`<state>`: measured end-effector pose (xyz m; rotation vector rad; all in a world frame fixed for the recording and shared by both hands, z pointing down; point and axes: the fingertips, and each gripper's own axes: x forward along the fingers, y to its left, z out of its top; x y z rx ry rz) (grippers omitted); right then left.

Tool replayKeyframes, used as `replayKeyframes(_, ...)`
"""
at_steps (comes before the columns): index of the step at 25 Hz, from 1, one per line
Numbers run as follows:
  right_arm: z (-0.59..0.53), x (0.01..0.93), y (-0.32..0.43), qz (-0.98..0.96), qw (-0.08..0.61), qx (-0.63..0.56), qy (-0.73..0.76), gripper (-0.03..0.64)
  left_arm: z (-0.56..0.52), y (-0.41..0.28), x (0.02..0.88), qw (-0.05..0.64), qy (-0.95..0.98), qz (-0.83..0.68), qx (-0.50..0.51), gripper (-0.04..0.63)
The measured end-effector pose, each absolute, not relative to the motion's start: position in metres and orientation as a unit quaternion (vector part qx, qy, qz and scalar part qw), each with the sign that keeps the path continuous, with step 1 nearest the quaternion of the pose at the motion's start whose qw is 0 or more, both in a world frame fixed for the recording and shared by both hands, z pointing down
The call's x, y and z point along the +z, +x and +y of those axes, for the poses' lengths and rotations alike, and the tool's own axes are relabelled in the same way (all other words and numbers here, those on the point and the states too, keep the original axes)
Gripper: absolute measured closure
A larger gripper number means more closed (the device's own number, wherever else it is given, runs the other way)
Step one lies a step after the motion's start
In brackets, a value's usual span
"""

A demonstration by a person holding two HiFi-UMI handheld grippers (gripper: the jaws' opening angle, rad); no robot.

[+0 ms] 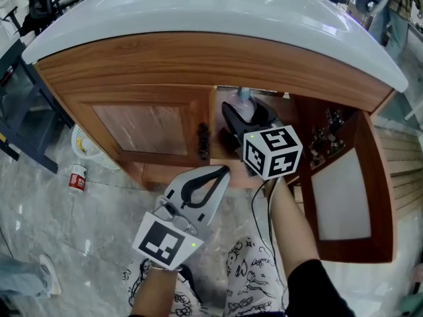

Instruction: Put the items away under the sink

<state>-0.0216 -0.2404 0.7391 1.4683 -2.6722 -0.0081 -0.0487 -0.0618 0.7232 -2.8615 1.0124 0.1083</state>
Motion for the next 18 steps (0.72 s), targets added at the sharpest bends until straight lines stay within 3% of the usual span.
replayKeyframes(18, -0.2381, 0.7398, -0.0206, -0.866, 0.060, -0.033, 0.495, 0.393, -0.0547, -0.0445, 0.7222, 0.050, -0.943, 0.328, 0.035, 0.591)
